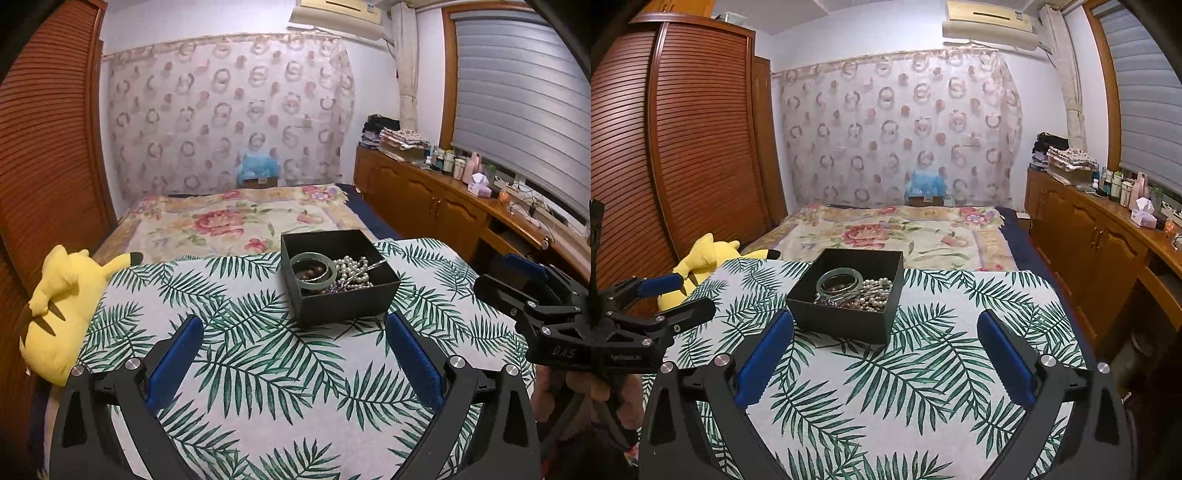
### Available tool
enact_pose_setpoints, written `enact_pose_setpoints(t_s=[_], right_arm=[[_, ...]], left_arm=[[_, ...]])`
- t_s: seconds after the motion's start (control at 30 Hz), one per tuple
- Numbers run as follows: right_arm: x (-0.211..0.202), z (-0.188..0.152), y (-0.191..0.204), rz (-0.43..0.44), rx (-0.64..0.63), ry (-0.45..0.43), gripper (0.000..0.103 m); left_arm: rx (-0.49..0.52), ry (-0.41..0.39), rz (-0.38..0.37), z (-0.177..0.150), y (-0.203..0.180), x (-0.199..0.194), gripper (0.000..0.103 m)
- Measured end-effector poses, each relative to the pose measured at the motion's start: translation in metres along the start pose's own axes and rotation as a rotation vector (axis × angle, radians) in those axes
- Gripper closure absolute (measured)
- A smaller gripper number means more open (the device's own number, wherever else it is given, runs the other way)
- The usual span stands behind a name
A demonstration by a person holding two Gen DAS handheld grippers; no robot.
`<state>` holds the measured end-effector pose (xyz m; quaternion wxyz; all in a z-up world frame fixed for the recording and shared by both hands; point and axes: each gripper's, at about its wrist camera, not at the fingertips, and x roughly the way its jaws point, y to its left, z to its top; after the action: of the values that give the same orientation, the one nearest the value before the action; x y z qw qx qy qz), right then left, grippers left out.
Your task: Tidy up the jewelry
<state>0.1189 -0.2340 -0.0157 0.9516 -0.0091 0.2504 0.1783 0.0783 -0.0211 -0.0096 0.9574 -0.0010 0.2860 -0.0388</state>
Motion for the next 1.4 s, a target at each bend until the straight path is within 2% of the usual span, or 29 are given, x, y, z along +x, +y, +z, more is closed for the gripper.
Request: enact_pose_setpoints(t_s=[1.4], right_arm=[[-0.0025, -0.0036, 0.0016, 0.0, 0.003, -0.001, 0.003]], left_arm=[[-0.002, -0.011, -0.001, -0.0009, 0.0007, -0.0041, 0.008]])
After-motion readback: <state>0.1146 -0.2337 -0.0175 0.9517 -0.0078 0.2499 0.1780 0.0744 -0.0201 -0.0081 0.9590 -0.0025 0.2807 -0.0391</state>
